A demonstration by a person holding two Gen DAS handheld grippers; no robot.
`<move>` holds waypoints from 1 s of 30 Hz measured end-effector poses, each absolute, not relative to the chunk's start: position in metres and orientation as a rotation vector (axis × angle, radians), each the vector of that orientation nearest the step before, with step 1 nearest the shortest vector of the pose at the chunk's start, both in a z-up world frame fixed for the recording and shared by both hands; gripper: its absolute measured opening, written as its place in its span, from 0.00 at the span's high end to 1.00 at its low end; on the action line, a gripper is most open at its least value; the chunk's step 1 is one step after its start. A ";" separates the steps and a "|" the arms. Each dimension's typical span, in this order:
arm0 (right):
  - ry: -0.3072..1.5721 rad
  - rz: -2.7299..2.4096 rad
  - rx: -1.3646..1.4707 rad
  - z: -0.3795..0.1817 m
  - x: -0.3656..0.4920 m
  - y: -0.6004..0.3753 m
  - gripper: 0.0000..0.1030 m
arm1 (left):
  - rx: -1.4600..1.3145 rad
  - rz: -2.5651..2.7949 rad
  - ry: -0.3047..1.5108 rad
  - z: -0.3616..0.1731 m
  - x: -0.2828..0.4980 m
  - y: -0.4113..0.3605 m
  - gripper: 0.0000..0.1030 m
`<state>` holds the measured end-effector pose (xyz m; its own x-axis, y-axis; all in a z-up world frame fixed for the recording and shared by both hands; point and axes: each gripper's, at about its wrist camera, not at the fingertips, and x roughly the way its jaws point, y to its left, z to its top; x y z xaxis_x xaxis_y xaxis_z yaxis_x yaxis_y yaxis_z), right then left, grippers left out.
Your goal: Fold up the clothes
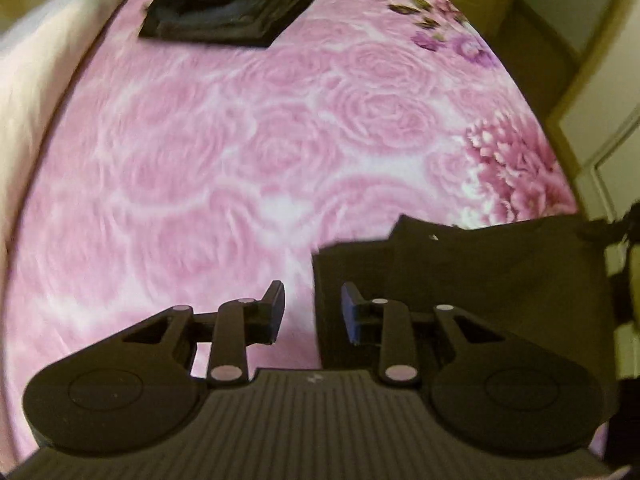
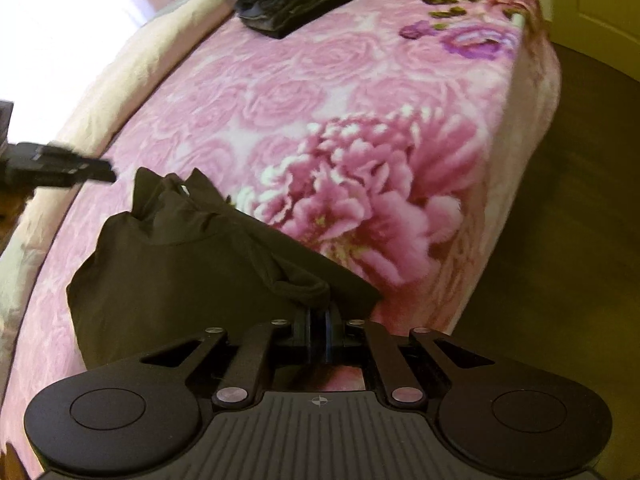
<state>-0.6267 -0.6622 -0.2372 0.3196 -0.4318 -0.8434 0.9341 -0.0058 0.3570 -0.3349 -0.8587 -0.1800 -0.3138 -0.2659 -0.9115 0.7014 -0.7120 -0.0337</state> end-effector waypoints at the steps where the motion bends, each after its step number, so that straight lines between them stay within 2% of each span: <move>1: 0.601 -1.193 1.085 -0.236 -0.624 -0.660 0.97 | 1.321 -2.061 0.585 -0.185 -0.335 -0.856 0.72; 3: 0.602 -1.205 1.089 -0.234 -0.620 -0.658 0.96 | 1.341 -2.062 0.587 -0.195 -0.338 -0.854 0.68; 4: 0.595 -1.208 1.095 -0.235 -0.618 -0.658 0.86 | 1.346 -2.063 0.593 -0.200 -0.339 -0.855 0.68; 5: 0.589 -1.224 1.099 -0.235 -0.618 -0.656 0.55 | 1.351 -2.061 0.596 -0.206 -0.342 -0.857 0.68; 6: 0.569 -1.242 1.100 -0.234 -0.619 -0.655 0.31 | 1.356 -2.060 0.594 -0.211 -0.345 -0.859 0.68; 7: 0.544 -1.249 1.102 -0.233 -0.620 -0.653 0.31 | 1.357 -2.067 0.592 -0.213 -0.348 -0.860 0.68; 14: 0.450 -1.240 1.162 -0.240 -0.626 -0.655 0.33 | 1.338 -2.111 0.608 -0.224 -0.356 -0.869 0.68; 15: 0.435 -1.235 1.184 -0.244 -0.627 -0.658 0.51 | 1.349 -2.101 0.625 -0.228 -0.357 -0.873 0.74; 16: 0.419 -1.231 1.224 -0.250 -0.630 -0.661 0.63 | 1.363 -2.091 0.651 -0.232 -0.359 -0.877 0.85; 17: 0.404 -1.229 1.270 -0.256 -0.632 -0.664 0.90 | 1.377 -2.083 0.682 -0.235 -0.360 -0.880 0.94; 18: 0.385 -1.230 1.307 -0.260 -0.636 -0.667 0.97 | 1.381 -2.084 0.686 -0.235 -0.362 -0.882 0.95; 22: 0.371 -1.252 1.244 -0.240 -0.647 -0.672 0.99 | 1.314 -2.122 0.644 -0.219 -0.361 -0.883 0.96; 26: 0.398 -1.252 1.231 -0.248 -0.648 -0.676 0.99 | 1.325 -2.098 0.661 -0.236 -0.363 -0.889 0.96; 28: 0.415 -1.254 1.243 -0.261 -0.646 -0.678 0.99 | 1.323 -2.084 0.686 -0.245 -0.363 -0.891 0.95; 30: 0.416 -1.254 1.251 -0.266 -0.648 -0.677 0.98 | 1.297 -2.073 0.706 -0.244 -0.358 -0.894 0.89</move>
